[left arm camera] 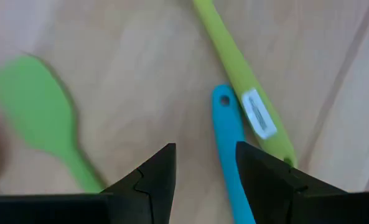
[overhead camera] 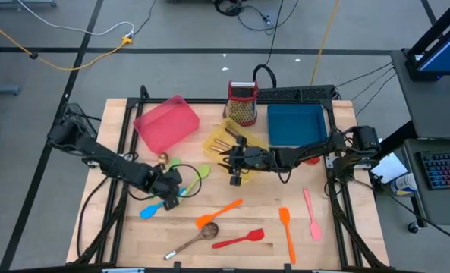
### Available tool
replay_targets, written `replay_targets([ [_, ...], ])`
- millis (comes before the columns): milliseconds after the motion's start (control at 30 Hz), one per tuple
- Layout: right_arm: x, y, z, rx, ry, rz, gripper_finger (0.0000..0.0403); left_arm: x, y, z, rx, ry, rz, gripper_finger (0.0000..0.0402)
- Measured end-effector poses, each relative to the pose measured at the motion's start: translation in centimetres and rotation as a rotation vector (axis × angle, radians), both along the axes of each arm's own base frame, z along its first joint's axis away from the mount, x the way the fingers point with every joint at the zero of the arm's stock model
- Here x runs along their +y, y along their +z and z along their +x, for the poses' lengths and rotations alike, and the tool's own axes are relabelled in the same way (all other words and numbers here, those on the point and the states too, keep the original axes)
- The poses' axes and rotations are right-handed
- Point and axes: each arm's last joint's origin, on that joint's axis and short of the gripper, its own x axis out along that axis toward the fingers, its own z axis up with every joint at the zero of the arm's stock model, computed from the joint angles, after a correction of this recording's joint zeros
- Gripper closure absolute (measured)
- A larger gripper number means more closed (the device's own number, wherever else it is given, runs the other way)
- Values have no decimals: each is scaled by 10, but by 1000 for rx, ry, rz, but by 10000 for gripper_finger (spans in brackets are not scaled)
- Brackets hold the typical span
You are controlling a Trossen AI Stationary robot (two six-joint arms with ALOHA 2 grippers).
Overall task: Pick & Place Kitchen Items
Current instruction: Put the blue serving spoon into the red bin
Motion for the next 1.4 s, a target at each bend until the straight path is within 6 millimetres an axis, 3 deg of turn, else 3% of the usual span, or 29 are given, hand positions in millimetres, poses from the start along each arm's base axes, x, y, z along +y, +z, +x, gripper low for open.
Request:
replay_targets([
  [533,0,0,0,-3,0,1,236,-4,-37,-23,-98,-43,-13,234],
  [833,0,1,1,-15,0,1,236,-1,-41,-23,-158,9,9,360],
  [1033,0,2,1,-17,0,1,236,-1,-40,-21,-203,64,34,375],
  [1400,0,3,1,-36,0,2,236,-2,-37,-15,-273,47,34,367],
])
